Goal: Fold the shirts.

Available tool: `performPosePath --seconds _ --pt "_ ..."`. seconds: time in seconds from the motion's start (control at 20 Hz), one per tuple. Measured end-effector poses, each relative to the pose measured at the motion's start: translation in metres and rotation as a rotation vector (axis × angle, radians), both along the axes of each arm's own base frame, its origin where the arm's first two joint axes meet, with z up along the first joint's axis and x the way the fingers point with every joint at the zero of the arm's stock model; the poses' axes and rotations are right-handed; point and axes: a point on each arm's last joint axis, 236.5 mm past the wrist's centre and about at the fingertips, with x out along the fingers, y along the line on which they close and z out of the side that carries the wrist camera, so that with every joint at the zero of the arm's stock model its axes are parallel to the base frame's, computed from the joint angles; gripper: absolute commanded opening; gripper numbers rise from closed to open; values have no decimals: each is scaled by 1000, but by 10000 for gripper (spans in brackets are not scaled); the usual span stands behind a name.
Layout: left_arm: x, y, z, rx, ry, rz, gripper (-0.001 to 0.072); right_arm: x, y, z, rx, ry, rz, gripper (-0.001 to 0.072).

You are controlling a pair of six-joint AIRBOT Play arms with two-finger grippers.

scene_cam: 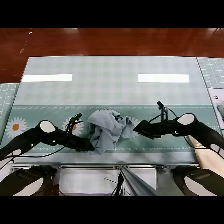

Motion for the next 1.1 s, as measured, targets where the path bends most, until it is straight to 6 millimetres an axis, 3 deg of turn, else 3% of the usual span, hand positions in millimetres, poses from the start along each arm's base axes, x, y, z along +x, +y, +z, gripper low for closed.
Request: performPosePath --seconds 0.05,0.1,0.15,0.2,0.35,0.5,0.65,0.85,0.95,1.1 --pt "0 0 0 -1 1 -1 33 -2 8 -3 12 14 -4 491" --pt "0 0 0 -1 1 -1 33 -5 16 -5 20 25 -3 435" --pt "0 -1 1 -3 0 -2 33 -6 23 -9 20 27 -5 259" --pt "2 -2 3 -8 -3 1 33 -5 27 -13 11 19 -11 14" --pt "18 -7 13 -22 -46 -4 32 0 34 -13 3 -12 -7 20" --pt "46 -25 56 -106 -132 -24 31 22 28 19 18 -129 9 20" --pt "91 -35 128 -192 -325 -7 31 53 4 80 11 -322 2 20" --pt "147 -13 260 -267 -683 89 31 85 -53 194 -74 -642 -79 19" --pt "162 11 330 -271 -875 152 31 89 -81 253 -130 -789 -133 19" --pt "162 41 417 -254 -1108 228 31 84 -112 344 -203 -1006 -219 19"
